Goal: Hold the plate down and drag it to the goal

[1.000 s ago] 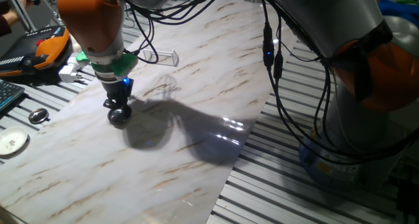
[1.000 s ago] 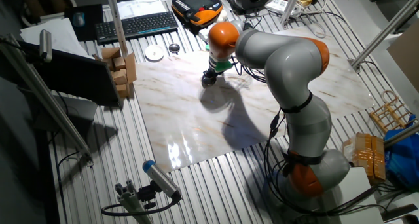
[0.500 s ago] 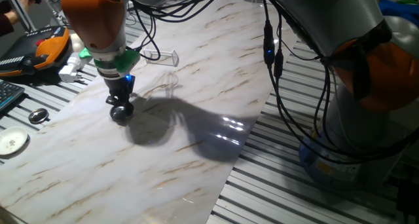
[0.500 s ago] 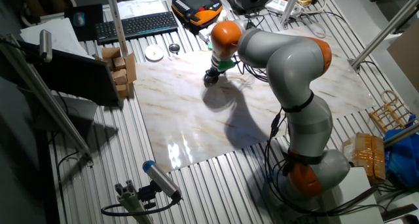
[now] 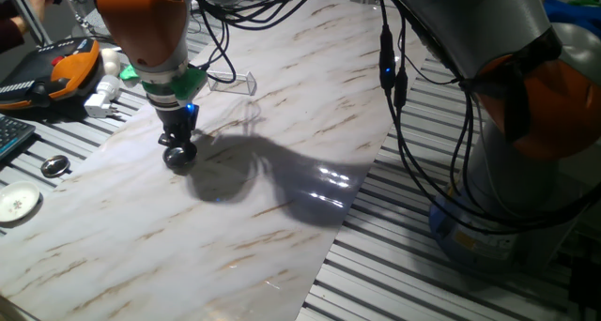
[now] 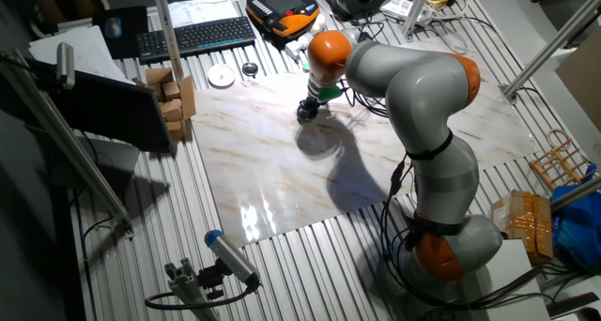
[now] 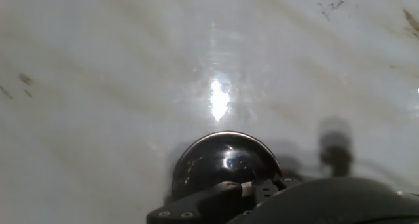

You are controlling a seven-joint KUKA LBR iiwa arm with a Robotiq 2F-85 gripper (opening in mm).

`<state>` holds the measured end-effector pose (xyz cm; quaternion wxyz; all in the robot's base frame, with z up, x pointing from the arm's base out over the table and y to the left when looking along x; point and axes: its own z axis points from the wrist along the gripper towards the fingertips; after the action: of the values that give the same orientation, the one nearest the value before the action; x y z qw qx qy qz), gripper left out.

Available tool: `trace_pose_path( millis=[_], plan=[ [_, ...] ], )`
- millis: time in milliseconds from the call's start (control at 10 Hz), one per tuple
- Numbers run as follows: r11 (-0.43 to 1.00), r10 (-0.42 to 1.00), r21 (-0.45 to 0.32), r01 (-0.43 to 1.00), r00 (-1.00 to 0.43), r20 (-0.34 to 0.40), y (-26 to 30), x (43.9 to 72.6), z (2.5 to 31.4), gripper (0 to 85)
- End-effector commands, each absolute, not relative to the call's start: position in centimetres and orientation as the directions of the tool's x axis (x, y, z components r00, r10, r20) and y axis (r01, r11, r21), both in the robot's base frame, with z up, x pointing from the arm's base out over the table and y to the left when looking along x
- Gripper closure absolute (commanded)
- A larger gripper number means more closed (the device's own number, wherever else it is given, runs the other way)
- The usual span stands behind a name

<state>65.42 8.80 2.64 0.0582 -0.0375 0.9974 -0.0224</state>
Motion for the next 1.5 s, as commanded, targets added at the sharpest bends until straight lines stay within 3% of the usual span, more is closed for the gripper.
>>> trace_pose_path(
  millis=[0, 1400],
  plan=[
    [0.996, -0.081, -0.051, -0.075, -0.990, -0.115, 8.6, 65.5, 2.7, 85.0],
    [0.993, -0.101, -0.069, -0.093, -0.989, -0.112, 6.1, 65.6, 2.9, 85.0]
  ],
)
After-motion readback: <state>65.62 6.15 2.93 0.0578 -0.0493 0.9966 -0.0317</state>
